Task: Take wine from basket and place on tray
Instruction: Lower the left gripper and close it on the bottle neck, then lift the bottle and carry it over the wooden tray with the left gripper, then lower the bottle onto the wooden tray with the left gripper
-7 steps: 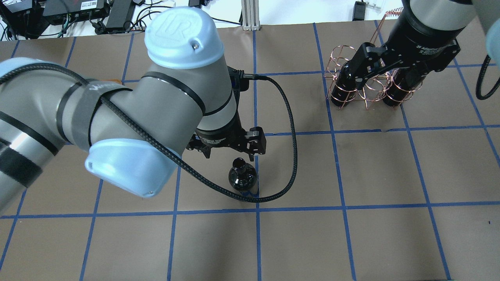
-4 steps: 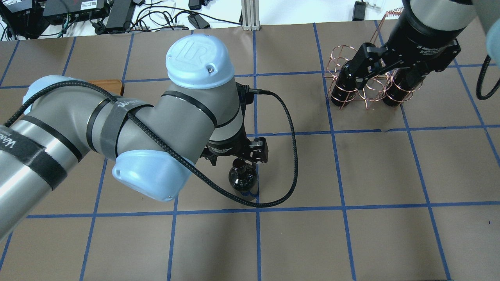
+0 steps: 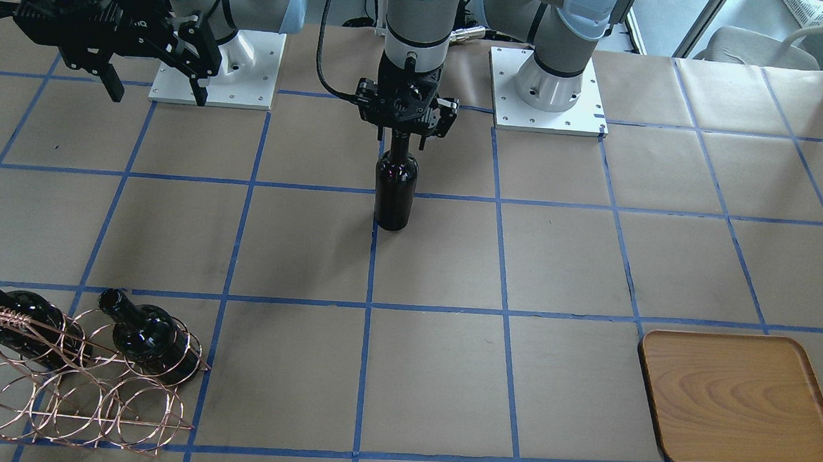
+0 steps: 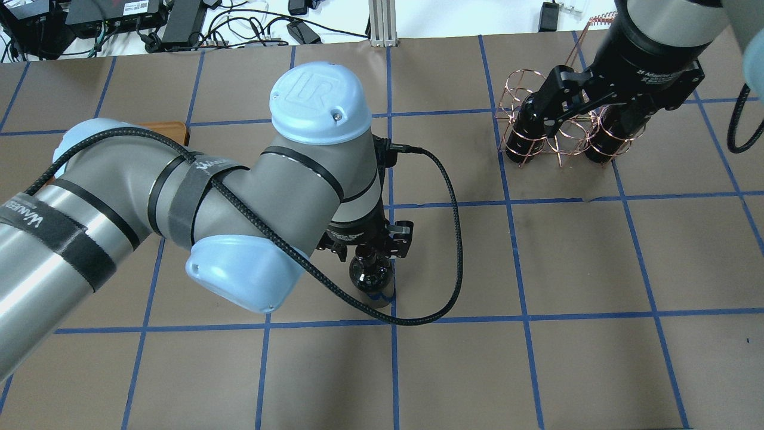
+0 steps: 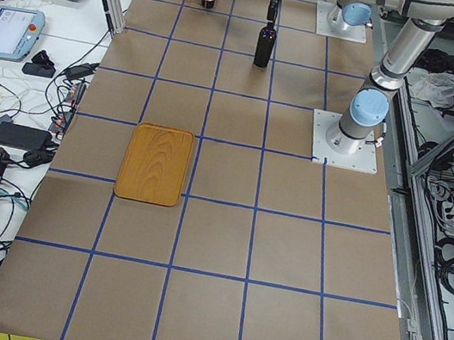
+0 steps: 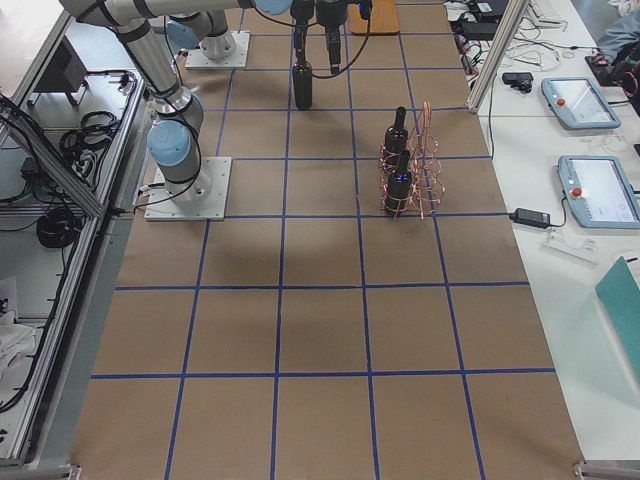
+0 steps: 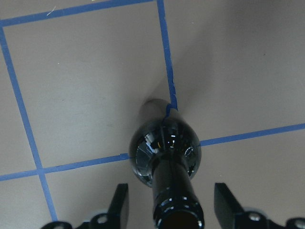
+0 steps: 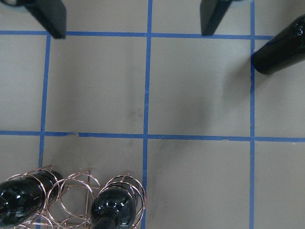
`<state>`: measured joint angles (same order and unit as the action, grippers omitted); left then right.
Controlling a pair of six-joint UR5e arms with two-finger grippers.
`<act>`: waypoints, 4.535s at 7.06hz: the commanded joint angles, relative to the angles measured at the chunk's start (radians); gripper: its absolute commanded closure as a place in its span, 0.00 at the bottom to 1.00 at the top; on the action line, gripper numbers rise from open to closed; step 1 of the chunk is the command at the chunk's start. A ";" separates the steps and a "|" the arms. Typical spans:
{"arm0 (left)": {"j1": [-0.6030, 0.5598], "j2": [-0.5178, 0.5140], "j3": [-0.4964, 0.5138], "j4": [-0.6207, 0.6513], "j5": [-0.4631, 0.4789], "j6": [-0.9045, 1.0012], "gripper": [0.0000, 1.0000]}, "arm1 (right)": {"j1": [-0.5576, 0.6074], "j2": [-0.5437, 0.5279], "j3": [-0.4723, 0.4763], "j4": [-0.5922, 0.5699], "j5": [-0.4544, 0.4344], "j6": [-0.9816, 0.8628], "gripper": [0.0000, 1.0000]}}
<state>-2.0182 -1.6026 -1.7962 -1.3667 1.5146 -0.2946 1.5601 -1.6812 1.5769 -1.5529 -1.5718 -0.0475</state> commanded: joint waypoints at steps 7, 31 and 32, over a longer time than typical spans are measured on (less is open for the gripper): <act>0.000 -0.002 0.018 -0.015 0.010 0.018 1.00 | 0.002 0.000 0.000 0.000 0.003 0.000 0.00; 0.971 -0.444 0.571 0.001 0.076 1.098 0.77 | 0.003 0.000 0.002 0.004 0.006 0.008 0.00; 0.971 -0.435 0.566 0.001 0.053 1.097 0.08 | 0.003 0.000 0.002 0.005 0.006 0.008 0.00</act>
<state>-1.0477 -2.0423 -1.2266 -1.3685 1.5860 0.8033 1.5631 -1.6813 1.5785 -1.5487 -1.5662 -0.0417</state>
